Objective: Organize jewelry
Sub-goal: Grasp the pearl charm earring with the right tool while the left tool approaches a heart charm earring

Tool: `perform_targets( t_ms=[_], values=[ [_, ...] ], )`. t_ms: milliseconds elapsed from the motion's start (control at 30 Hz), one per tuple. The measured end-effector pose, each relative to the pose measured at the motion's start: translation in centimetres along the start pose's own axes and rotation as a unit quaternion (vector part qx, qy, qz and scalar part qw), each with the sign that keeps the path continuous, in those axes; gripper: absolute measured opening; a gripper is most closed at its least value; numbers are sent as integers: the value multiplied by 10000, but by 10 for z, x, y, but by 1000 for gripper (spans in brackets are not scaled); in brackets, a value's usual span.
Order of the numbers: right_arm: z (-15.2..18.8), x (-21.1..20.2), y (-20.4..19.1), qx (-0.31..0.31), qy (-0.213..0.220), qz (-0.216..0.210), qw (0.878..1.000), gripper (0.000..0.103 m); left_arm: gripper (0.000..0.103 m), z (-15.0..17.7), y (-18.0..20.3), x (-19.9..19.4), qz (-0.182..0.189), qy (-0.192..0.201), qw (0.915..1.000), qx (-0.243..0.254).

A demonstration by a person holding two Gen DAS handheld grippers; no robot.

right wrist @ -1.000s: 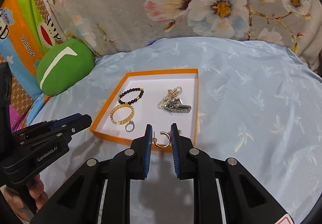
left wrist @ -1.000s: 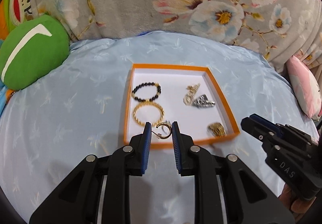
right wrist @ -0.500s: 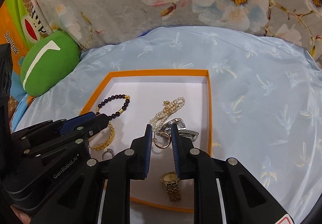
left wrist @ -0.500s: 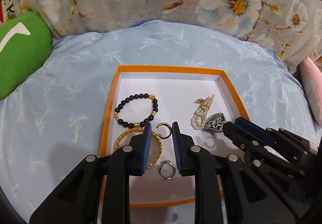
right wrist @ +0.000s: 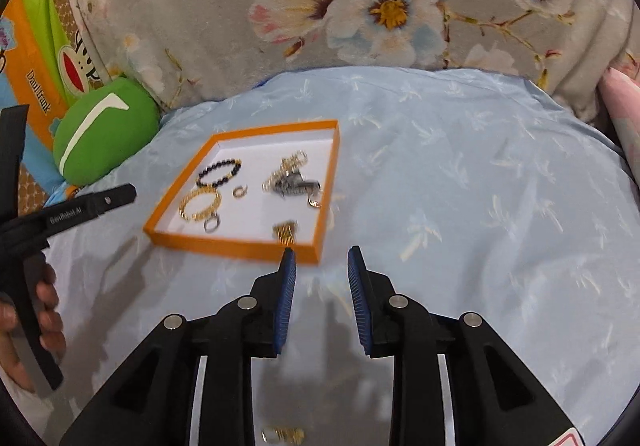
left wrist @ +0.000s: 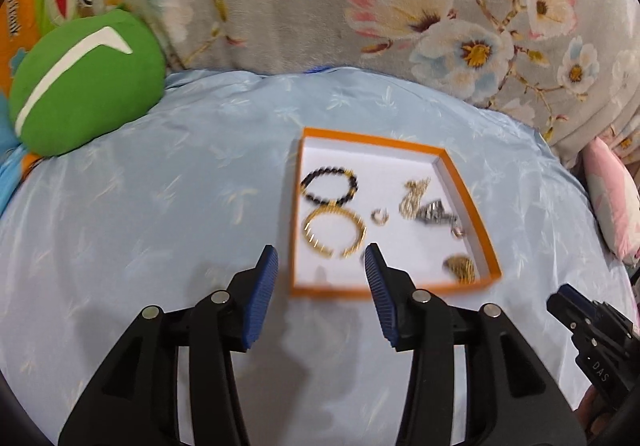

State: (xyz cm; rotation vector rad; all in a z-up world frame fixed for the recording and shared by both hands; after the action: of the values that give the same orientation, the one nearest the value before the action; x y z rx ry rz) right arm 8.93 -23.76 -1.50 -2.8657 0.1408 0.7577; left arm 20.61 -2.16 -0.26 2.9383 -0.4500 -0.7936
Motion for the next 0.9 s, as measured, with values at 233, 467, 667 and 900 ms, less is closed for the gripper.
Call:
perform_targets(
  t_ms=[233, 467, 667, 900],
  values=[
    [55, -47, -5, 60, -381, -144, 9992, 26, 44, 55, 11, -59, 80, -291, 9991, 293],
    [71, -48, -25, -44, -497, -295, 9983, 26, 44, 95, 34, -85, 374, -620, 9971, 251],
    [78, -33, -28, -90, -653, -150, 9977, 26, 44, 109, 41, -92, 440, -721, 9960, 285],
    [80, -25, -31, -106, -696, -77, 9975, 26, 44, 114, 39, -89, 418, -803, 9956, 241]
  ],
)
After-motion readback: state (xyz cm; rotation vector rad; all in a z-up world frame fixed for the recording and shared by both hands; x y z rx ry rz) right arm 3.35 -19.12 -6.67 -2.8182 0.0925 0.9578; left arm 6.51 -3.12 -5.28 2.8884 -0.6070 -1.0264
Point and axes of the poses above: each gripper's, at about its wrist camera, not at the fingertips, and x roughly the way its jaws point, y to its right, z to its underside, the point moved 4 cm from there along x, roughly the way its jaws point, and after that the axes turned 14 degrees about y, right-handed, at the moved point
